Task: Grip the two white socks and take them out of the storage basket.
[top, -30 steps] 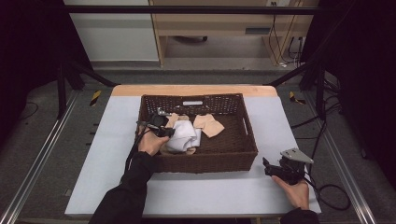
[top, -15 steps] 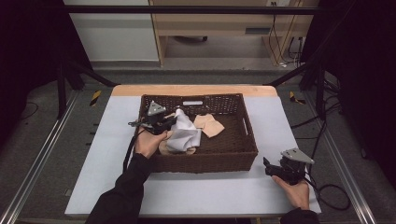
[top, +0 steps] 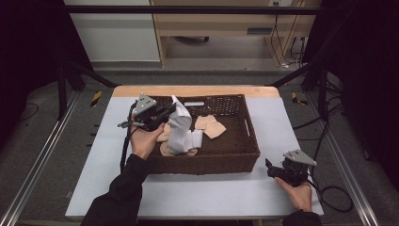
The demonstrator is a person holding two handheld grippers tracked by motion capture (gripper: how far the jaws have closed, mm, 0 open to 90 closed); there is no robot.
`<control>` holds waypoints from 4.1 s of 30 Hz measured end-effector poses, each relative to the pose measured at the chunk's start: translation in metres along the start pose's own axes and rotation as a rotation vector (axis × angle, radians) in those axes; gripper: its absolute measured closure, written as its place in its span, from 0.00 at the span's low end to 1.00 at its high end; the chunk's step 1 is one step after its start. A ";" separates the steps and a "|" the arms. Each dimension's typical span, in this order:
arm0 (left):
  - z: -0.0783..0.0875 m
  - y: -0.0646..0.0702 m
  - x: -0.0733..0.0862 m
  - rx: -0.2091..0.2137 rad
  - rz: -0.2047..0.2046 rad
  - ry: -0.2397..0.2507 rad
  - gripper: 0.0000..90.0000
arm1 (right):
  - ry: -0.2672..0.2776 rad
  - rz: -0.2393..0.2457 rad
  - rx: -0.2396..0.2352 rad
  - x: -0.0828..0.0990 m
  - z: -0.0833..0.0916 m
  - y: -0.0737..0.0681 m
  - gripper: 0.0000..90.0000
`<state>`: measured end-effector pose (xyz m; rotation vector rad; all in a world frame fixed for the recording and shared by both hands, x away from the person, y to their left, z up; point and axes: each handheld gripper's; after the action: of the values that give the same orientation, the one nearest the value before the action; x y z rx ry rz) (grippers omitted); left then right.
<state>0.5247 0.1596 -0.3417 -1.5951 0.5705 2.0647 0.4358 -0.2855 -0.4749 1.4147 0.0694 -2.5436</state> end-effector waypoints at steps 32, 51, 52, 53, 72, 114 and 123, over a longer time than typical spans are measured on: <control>0.083 0.002 -0.068 -0.019 -0.002 0.253 0.95 | -0.002 0.002 0.006 0.000 0.000 0.000 0.12; 0.144 -0.032 -0.081 -0.113 0.003 0.311 0.95 | 0.005 -0.002 0.010 0.000 0.001 0.001 0.12; 0.149 -0.034 -0.080 -0.121 0.002 0.314 0.95 | 0.004 -0.003 0.010 0.000 0.001 0.000 0.12; 0.151 -0.036 -0.080 -0.127 0.003 0.316 0.95 | 0.004 -0.003 0.010 0.000 0.001 0.000 0.12; 0.187 -0.073 -0.039 -0.225 0.031 0.255 0.95 | 0.002 0.003 0.017 0.001 0.001 0.001 0.11; 0.134 -0.109 0.139 -0.303 0.191 -0.308 0.60 | 0.005 -0.002 0.013 0.001 0.003 0.001 0.10; 0.145 -0.099 0.104 -0.294 0.195 -0.168 0.49 | 0.010 -0.012 0.011 0.000 0.003 0.002 0.10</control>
<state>0.4483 0.3348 -0.4121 -1.5500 0.3889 2.4971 0.4335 -0.2875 -0.4735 1.4361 0.0653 -2.5503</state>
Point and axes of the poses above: each handheld gripper's, and its own axes: z roughly backward along the jaws, x roughly out of its underside, y roughly to its right, and after that the axes turned 2 degrees about -z, right-handed
